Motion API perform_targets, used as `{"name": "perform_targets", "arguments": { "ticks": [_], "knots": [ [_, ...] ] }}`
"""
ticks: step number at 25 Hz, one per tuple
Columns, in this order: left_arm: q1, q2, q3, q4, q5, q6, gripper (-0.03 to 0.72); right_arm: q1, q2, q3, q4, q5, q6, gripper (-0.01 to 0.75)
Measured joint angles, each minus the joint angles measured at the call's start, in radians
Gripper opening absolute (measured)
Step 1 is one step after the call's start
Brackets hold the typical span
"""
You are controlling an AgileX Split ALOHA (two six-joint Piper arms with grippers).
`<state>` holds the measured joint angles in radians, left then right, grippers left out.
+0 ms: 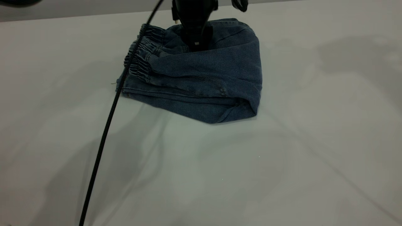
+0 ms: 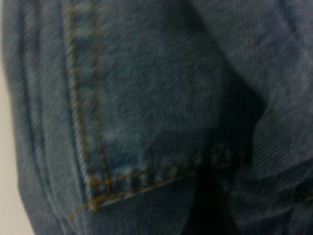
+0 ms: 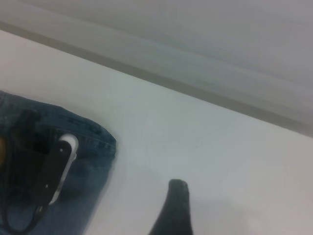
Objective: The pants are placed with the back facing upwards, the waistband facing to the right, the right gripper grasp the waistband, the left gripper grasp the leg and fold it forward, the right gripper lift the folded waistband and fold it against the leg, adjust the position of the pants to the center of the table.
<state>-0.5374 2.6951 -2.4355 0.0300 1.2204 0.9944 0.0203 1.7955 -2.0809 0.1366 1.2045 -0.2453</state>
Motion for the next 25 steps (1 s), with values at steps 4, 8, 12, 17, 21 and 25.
{"name": "perform_targets", "arguments": {
  "ticks": [4,8,12,17,21,25],
  "knots": [
    [0.009,0.006,0.0,-0.023,0.0,0.008,0.463,0.0,0.0,0.0,0.0,0.0,0.0,0.587],
    [0.019,0.006,0.0,-0.039,-0.001,0.025,0.462,0.0,0.0,0.0,0.0,0.001,0.0,0.587],
    [0.018,0.013,0.0,-0.057,0.0,0.025,0.462,0.0,0.0,0.0,0.0,0.001,0.0,0.587],
    [0.018,0.05,0.0,-0.067,-0.002,0.018,0.462,0.0,0.0,0.0,-0.002,0.001,0.0,0.587],
    [0.018,0.057,-0.002,-0.063,-0.002,-0.055,0.462,0.0,0.0,0.0,0.0,0.001,0.0,0.587],
    [0.017,0.059,-0.002,-0.06,0.001,-0.185,0.462,0.0,0.0,0.0,0.0,0.001,0.0,0.587]
  ]
}}
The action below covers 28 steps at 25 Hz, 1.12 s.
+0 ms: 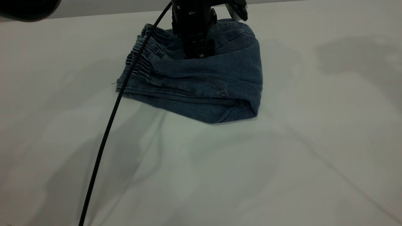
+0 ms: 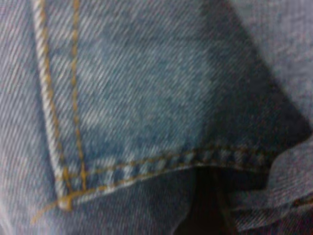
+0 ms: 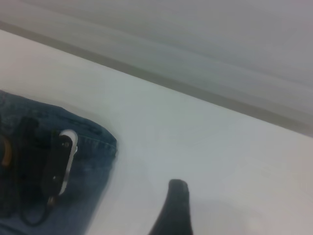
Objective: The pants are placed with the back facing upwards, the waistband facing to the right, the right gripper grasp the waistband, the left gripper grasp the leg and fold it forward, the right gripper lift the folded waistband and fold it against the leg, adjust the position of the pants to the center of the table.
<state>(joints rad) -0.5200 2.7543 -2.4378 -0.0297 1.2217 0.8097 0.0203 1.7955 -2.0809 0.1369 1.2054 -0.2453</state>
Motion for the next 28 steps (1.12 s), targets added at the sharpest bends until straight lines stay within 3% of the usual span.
{"name": "perform_targets", "arguments": {
  "ticks": [14,28],
  "knots": [
    [-0.002,-0.014,0.004,0.002,0.003,-0.49,0.462,0.0,0.0,0.0,0.002,-0.001,0.0,0.587],
    [-0.003,-0.126,0.004,0.0,-0.001,-0.517,0.462,0.0,0.0,0.0,0.002,0.014,0.0,0.587]
  ]
}}
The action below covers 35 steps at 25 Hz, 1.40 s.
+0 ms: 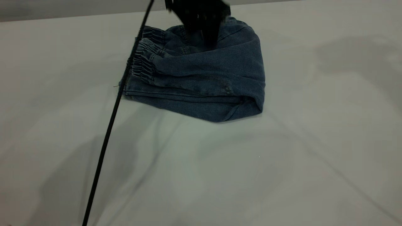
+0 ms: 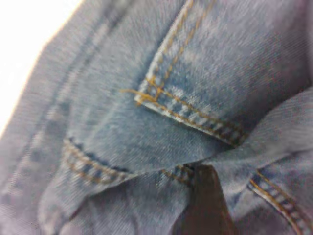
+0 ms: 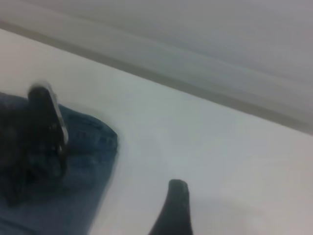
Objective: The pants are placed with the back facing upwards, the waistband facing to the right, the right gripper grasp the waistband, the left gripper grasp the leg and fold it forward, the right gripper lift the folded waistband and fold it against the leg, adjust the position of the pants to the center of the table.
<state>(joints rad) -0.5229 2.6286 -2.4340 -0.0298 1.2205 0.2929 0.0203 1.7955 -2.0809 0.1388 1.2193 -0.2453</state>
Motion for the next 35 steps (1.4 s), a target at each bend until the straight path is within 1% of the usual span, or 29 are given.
{"name": "perform_targets", "arguments": {
  "ticks": [4,7,12,20,24,30,33,35],
  "knots": [
    [0.0,-0.072,0.0,0.03,0.002,-0.041,0.462,0.0,-0.008,0.0,0.03,0.005,0.0,0.587],
    [0.0,-0.138,0.0,0.091,0.002,-0.074,0.462,0.0,-0.031,0.0,0.084,0.005,0.0,0.587],
    [0.002,-0.256,0.0,0.199,0.005,-0.181,0.462,0.0,-0.107,0.0,0.161,0.004,-0.013,0.587],
    [0.003,-0.47,0.0,0.211,0.005,-0.207,0.462,0.0,-0.273,0.017,0.19,0.003,-0.007,0.587],
    [0.002,-0.587,0.0,0.212,0.005,-0.218,0.462,0.0,-0.39,0.087,0.196,0.003,0.01,0.587],
    [0.002,-0.753,0.005,0.144,0.004,-0.23,0.462,0.0,-0.603,0.236,0.291,0.003,0.014,0.587],
    [0.002,-0.844,0.065,0.106,0.003,-0.234,0.462,0.0,-0.715,0.323,0.335,0.003,0.004,0.587],
    [0.001,-0.917,0.141,0.095,0.002,-0.234,0.462,0.0,-0.79,0.389,0.339,0.003,0.004,0.587]
  ]
}}
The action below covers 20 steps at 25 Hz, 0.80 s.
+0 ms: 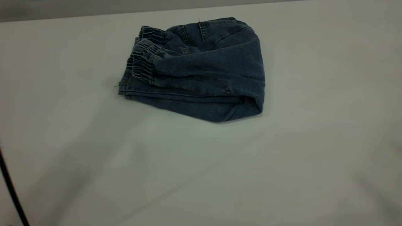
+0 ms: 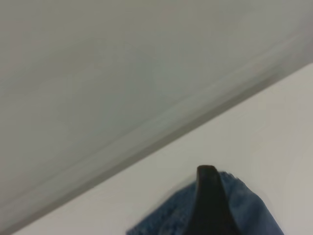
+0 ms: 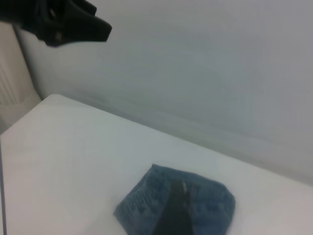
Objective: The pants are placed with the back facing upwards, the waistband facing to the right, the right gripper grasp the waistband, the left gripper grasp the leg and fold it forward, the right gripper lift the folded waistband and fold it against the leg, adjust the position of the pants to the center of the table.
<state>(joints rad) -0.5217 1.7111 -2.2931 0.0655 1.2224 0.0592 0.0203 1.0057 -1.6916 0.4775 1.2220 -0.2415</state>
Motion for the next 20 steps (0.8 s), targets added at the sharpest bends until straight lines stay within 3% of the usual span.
{"name": "perform_targets", "arguments": {
  "ticks": [14,20],
  "knots": [
    [0.0,-0.601,0.753,0.007,-0.001,0.002,0.462,0.0,-0.559,0.492,-0.017,0.0,-0.023,0.587],
    [0.0,-0.859,1.087,0.014,-0.001,0.003,0.462,0.0,-0.759,0.656,-0.121,0.0,0.0,0.587]
  ]
}}
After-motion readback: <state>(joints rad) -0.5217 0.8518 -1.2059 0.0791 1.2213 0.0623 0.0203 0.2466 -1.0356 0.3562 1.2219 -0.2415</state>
